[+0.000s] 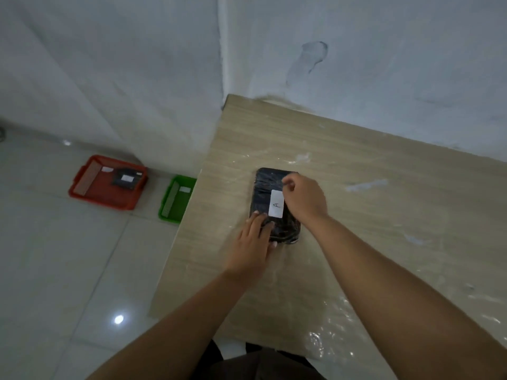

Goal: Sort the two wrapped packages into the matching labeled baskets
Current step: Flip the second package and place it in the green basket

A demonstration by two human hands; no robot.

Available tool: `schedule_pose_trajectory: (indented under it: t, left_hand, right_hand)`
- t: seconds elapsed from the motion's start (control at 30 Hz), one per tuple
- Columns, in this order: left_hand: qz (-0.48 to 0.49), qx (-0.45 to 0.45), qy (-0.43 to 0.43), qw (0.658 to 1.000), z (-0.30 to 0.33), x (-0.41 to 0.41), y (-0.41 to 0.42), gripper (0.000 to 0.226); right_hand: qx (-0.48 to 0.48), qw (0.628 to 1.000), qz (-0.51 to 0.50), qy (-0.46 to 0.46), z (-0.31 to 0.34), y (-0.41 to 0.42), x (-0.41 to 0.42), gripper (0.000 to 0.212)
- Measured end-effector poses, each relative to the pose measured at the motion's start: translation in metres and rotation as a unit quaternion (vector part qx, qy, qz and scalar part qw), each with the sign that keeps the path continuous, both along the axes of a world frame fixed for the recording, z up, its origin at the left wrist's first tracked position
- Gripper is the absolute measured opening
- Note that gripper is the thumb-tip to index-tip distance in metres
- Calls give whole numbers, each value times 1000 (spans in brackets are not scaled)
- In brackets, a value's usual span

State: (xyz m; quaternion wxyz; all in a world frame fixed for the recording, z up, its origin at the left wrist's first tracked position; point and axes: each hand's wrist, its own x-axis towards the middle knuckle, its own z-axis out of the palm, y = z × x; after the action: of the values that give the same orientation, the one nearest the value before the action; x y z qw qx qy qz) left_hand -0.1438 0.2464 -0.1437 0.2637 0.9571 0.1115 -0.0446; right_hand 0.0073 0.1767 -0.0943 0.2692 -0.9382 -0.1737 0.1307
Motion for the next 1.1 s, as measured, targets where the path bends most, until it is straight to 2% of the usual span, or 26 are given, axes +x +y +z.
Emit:
schedule_pose_trajectory:
  t: [0.03, 0.1, 0.13, 0.2, 0.3, 0.4, 0.53, 0.63, 0.83, 0.97, 1.1]
  left_hand:
    - [11, 2, -3, 1000, -1, 1, -2, 49]
    - [28, 11, -14, 999, 0, 3, -4, 48]
    - [32, 18, -21, 999, 0, 4, -5, 48]
    - [43, 27, -31, 998, 1, 5, -9, 48]
    - [63, 40, -37, 997, -1, 6, -20, 57]
    - [82, 62, -38, 994, -2, 8, -31, 75]
    - [99, 58, -13, 993, -4, 17, -42, 97]
    - [92, 69, -8, 993, -4, 27, -41, 95]
    - [4, 62, -2, 998, -4, 47, -20, 82]
    - [-41, 79, 27, 996, -8, 61, -15, 87]
    - [-24, 65, 22, 997, -10, 70, -17, 97]
  right_hand:
    - [-48, 994, 88, -42, 0, 0, 11, 27]
    - [-133, 951, 265, -84, -3, 5, 30, 35]
    - [-156, 933, 316, -72, -7, 7, 36, 39]
    - [-161, 925, 344, -21, -15, 7, 42, 42]
    - [-109, 939, 328, 7, -29, -6, 41, 43]
    - [-76, 947, 312, 9, -36, -21, 39, 43]
    - [-117, 958, 259, -32, -41, -47, 38, 43]
    - [-123, 969, 210, -43, -45, -75, 30, 47]
    - [-87, 986, 140, -38, -60, -130, -3, 58]
    - [-55, 994, 91, -34, -66, -139, -29, 60]
    - [-30, 998, 44, -27, -68, -134, -42, 59]
